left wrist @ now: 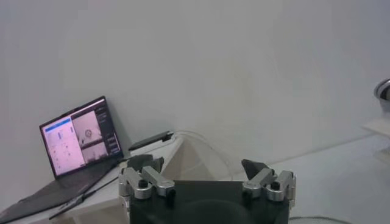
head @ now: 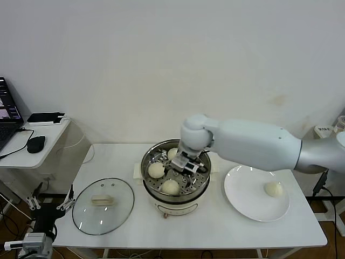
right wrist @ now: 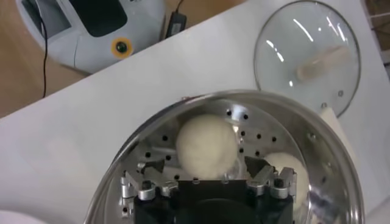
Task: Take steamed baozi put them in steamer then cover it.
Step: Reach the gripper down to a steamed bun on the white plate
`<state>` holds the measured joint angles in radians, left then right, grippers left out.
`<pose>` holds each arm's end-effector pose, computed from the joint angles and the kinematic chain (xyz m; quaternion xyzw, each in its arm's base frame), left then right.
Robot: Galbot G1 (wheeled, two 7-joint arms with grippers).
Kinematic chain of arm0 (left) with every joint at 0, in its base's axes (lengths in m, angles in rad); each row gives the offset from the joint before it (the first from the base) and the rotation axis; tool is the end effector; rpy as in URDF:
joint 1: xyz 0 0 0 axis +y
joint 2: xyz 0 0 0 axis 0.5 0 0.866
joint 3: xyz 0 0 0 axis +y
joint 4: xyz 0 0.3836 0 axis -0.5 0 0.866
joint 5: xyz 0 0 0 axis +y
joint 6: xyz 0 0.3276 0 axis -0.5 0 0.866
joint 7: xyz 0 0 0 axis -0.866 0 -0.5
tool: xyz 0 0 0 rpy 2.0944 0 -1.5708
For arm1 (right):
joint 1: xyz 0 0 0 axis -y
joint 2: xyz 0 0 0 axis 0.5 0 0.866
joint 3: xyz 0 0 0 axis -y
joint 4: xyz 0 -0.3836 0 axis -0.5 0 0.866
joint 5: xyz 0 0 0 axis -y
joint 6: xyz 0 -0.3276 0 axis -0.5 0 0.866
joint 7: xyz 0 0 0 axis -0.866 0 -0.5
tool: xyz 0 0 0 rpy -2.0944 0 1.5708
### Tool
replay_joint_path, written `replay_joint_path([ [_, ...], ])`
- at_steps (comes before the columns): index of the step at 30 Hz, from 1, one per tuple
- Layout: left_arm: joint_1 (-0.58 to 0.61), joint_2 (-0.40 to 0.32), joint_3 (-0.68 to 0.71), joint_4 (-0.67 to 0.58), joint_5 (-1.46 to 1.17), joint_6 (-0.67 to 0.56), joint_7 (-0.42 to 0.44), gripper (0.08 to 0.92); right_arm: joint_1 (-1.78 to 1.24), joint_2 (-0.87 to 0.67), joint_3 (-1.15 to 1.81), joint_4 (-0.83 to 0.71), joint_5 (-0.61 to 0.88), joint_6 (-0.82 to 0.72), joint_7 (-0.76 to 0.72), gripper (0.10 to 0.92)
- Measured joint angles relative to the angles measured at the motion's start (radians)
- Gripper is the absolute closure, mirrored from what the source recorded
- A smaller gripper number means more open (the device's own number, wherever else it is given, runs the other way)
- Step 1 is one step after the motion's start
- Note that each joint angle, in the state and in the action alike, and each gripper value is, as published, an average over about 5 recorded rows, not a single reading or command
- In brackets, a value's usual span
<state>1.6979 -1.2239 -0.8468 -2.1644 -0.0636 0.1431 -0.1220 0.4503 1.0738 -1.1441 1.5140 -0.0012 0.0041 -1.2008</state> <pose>0.1085 0.1492 -0.2826 0.1032 -0.9725 -0.2010 0.0569 0.5051 0.0944 -0.0688 0.6714 -0.2780 0.6784 0.1079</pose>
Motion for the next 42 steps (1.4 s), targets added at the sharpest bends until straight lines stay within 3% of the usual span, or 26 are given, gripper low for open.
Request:
replay_joint_path([
  [8,-0.016,0.017,0.004,0.014,-0.007,0.001,0.002,0.177,0.019,-0.109,0.086,-0.016,-0.014,-0.116,-0.021,0.203],
  [18,-0.037,0.038,0.021,0.031,-0.019,0.003,0.006,0.177,-0.039,-0.352,0.169,-0.023,-0.053,-0.205,-0.028,0.203],
  [28,-0.052,0.046,0.049,0.034,-0.014,0.011,0.005,0.177,-0.306,-0.519,0.420,-0.092,-0.151,-0.176,-0.042,0.203],
  [42,-0.040,0.043,0.058,0.033,-0.006,0.011,0.003,0.177,-0.700,-0.546,0.808,-0.227,-0.324,-0.091,-0.046,0.203],
])
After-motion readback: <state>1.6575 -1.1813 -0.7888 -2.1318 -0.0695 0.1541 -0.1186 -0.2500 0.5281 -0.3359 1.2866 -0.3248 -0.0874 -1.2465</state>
